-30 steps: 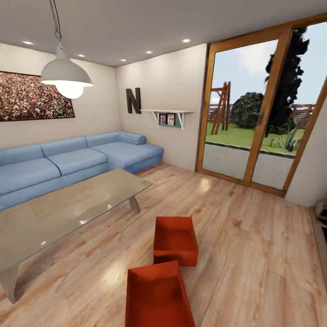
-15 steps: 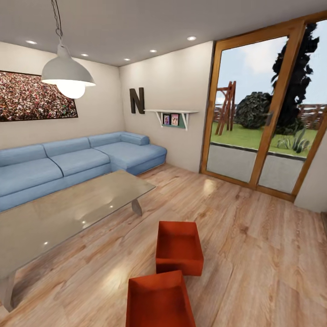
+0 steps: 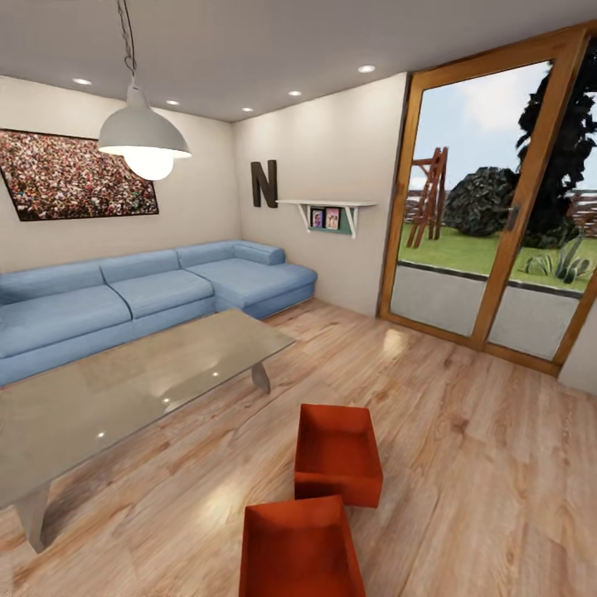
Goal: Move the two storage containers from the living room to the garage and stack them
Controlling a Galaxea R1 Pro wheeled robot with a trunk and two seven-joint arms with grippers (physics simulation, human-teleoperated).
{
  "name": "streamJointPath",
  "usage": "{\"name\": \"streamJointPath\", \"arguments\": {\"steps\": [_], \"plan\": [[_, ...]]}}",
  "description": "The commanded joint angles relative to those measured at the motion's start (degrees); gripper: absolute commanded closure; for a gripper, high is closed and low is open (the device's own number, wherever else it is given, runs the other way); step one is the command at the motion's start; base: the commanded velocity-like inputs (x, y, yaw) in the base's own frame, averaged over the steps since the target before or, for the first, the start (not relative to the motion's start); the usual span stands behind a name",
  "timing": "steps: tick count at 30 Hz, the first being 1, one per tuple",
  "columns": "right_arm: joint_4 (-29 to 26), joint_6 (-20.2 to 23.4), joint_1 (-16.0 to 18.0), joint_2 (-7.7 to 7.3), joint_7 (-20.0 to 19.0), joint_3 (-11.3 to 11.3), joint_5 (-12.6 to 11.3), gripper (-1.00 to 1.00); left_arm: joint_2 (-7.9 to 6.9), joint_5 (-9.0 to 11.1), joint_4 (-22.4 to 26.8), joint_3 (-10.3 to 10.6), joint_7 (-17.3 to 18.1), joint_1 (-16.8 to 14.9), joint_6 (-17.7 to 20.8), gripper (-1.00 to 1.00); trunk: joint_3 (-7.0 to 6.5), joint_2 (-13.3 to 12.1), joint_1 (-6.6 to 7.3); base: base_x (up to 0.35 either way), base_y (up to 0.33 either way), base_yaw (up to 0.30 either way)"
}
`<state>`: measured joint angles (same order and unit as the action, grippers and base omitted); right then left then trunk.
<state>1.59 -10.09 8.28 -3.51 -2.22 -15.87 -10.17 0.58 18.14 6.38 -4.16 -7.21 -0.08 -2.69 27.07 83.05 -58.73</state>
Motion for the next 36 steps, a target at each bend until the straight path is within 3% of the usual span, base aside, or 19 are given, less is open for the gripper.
{"name": "streamJointPath", "arguments": {"steps": [1, 12, 24, 36], "plan": [[0.2, -0.3, 0.1, 0.0, -0.2, -0.4, -0.6, -1.0, 0.04, 0.0, 0.0, -0.4, -0.1, 0.0, -0.1, -1.0, 0.05, 0.0, 0.0, 0.0, 0.0, 0.062], [0.2, -0.3, 0.1, 0.0, -0.2, -0.5, -0.6, -1.0, 0.04, 0.0, 0.0, -0.4, -0.1, 0.0, -0.1, -1.0, 0.05, 0.0, 0.0, 0.0, -0.159, 0.011], [0.2, -0.1, 0.1, 0.2, -0.2, -0.5, -0.6, -1.0, 0.03, 0.0, 0.0, -0.4, -0.1, 0.0, -0.1, -1.0, 0.05, 0.0, 0.0, 0.0, -0.015, 0.001], [0.2, -0.3, 0.1, -0.04, -0.2, -0.5, -0.6, -1.0, -0.05, 0.0, 0.0, -0.4, -0.1, 0.0, -0.1, -1.0, 0.05, 0.0, 0.0, 0.0, 0.0, 0.15]]}}
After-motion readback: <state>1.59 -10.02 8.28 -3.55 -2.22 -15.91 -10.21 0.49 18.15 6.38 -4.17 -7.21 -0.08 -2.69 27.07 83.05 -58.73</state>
